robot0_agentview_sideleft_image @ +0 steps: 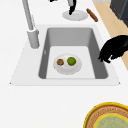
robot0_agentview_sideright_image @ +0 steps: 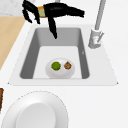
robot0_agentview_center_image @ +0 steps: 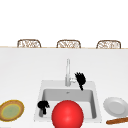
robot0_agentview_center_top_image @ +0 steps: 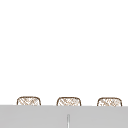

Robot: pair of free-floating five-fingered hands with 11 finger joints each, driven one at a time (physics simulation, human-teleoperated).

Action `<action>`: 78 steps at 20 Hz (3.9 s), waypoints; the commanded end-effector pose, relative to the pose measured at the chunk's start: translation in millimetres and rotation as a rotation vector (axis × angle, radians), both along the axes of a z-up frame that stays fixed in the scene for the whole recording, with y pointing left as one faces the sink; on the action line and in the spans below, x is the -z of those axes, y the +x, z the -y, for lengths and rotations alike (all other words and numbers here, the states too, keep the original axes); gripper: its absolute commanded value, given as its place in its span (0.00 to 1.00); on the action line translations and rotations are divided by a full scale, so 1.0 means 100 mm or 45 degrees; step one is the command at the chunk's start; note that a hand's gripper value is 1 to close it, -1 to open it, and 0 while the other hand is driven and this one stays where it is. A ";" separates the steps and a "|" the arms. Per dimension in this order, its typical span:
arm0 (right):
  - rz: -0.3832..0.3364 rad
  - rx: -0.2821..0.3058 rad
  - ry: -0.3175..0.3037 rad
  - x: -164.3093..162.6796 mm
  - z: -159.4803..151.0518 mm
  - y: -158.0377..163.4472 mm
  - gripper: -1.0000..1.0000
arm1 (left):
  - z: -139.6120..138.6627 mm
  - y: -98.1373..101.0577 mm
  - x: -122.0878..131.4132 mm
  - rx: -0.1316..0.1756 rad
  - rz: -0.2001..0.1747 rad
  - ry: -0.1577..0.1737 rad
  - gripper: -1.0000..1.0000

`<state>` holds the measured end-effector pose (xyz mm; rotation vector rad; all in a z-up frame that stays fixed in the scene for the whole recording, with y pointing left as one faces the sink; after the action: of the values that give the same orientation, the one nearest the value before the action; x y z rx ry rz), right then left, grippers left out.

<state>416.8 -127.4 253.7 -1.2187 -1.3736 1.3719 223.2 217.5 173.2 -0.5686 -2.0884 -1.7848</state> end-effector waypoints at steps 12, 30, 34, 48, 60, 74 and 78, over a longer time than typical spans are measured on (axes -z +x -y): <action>-0.307 0.010 -0.004 -0.19 -0.27 0.81 0.00 | 0.00 0.00 0.00 0.000 0.000 0.000 0.50; -0.778 0.049 -0.097 -0.11 -0.34 1.67 0.00 | 0.00 0.00 0.00 0.000 0.000 0.000 0.50; -0.861 0.063 -0.117 0.00 -0.35 1.88 0.00 | 0.00 0.00 0.00 0.000 0.000 0.000 0.50; -0.957 -0.076 -0.029 0.66 -0.14 2.33 0.00 | 0.00 0.00 0.00 0.000 0.000 0.000 0.50; -0.795 -0.287 0.141 0.72 0.10 2.28 1.00 | 0.00 0.00 0.00 0.000 0.000 0.000 0.50; -0.679 -0.427 0.199 0.98 0.27 2.24 1.00 | 0.00 0.00 0.00 0.000 0.000 0.000 0.50; -0.651 -0.458 0.213 1.04 0.28 2.26 1.00 | 0.00 0.00 0.00 0.000 0.000 0.000 0.50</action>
<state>644.5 -142.8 180.0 -0.5181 -1.3397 1.6257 223.2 217.5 173.2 -0.5686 -2.0884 -1.7848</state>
